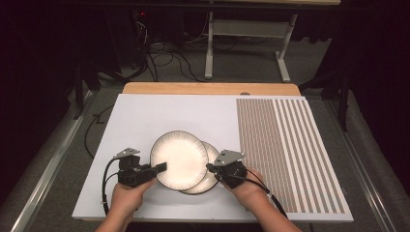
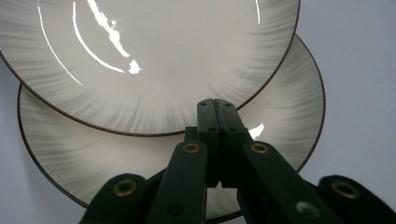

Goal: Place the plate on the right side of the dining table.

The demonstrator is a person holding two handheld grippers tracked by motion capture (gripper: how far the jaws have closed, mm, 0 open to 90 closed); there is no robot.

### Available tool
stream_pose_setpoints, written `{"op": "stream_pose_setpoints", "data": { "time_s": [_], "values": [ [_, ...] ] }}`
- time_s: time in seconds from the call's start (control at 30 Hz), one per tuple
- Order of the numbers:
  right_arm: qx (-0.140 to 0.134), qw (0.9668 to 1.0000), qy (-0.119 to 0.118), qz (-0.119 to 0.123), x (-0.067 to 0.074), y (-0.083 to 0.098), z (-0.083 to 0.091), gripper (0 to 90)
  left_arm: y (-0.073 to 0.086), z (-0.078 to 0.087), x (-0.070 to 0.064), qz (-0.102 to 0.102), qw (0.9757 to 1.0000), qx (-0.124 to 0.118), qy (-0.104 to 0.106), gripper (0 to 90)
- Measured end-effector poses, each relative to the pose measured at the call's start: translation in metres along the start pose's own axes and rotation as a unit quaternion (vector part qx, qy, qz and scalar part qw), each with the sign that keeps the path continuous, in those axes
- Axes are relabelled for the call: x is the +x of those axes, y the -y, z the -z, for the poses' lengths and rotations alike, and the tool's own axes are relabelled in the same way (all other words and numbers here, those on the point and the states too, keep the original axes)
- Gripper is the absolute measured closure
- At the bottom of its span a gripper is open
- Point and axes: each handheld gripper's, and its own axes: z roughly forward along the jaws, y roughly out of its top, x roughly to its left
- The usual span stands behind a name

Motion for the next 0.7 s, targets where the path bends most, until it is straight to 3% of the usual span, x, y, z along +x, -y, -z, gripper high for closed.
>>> {"op": "stream_pose_setpoints", "data": {
  "time_s": [0.53, 0.7],
  "values": [
    [-0.029, 0.9993, 0.009, -0.021, -0.008, -0.001, 0.017, 86.1, 0.001, 0.003, -0.003, -0.002, 0.9997, -0.022, 0.005, 72.0],
    [-0.042, 0.9986, 0.013, -0.028, -0.012, 0.000, 0.024, 82.1, 0.001, 0.005, -0.006, -0.015, 0.9993, -0.033, 0.008, 73.4]
  ]
}}
